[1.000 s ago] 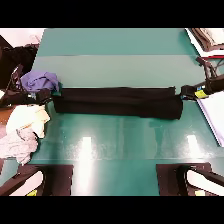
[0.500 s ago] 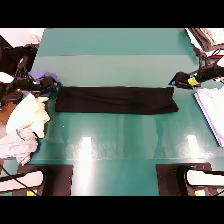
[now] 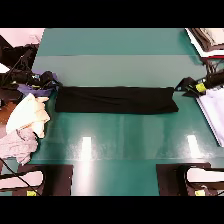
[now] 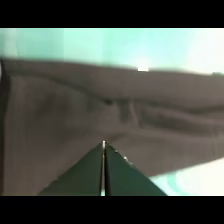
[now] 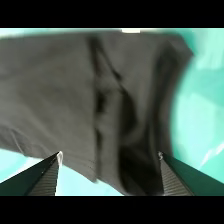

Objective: Fold the shirts.

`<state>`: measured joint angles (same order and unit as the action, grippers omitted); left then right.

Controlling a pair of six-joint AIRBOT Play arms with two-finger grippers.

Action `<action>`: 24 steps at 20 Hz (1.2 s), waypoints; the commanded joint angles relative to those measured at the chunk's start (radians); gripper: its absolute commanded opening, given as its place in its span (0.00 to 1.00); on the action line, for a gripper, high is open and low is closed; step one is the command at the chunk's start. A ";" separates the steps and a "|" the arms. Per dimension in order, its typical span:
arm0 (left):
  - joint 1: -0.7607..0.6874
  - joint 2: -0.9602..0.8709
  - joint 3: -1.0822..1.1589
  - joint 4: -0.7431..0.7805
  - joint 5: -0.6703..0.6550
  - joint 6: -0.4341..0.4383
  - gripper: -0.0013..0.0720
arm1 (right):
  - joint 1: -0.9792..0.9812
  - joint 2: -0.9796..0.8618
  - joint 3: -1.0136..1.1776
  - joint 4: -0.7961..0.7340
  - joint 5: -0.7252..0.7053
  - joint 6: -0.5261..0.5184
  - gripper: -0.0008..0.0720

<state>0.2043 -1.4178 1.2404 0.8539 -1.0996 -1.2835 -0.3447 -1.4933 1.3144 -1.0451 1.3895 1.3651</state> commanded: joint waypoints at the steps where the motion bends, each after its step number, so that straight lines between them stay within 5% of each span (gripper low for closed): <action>1: -0.012 -0.002 0.003 -0.003 -0.125 0.027 0.06 | -0.089 -0.004 -0.116 0.067 -0.001 -0.089 0.98; 9: -0.210 -0.002 0.003 -0.001 -0.084 0.026 0.06 | -0.159 -0.143 -0.196 0.340 -0.103 -0.279 0.97; 17: -0.304 -0.002 0.003 -0.001 -0.053 0.023 0.06 | -0.011 -0.248 -0.037 0.332 -0.007 -0.312 0.94; 20: -0.304 -0.002 0.003 -0.001 -0.053 0.018 0.05 | 0.030 -0.246 -0.029 0.269 -0.018 -0.312 0.71; 21: -0.304 -0.003 0.003 0.000 -0.053 -0.001 0.05 | 0.041 -0.246 -0.028 0.264 -0.021 -0.312 0.58; 23: -0.323 -0.003 0.003 0.021 -0.062 -0.012 0.05 | 0.051 -0.244 -0.028 0.267 -0.019 -0.312 0.15; 24: -0.346 -0.003 0.003 0.047 -0.059 -0.029 0.05 | 0.056 -0.240 -0.028 0.268 -0.018 -0.311 0.04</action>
<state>-0.1123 -1.4200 1.2423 0.8642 -1.1553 -1.2816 -0.3111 -1.7367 1.2804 -0.7673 1.3666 1.0546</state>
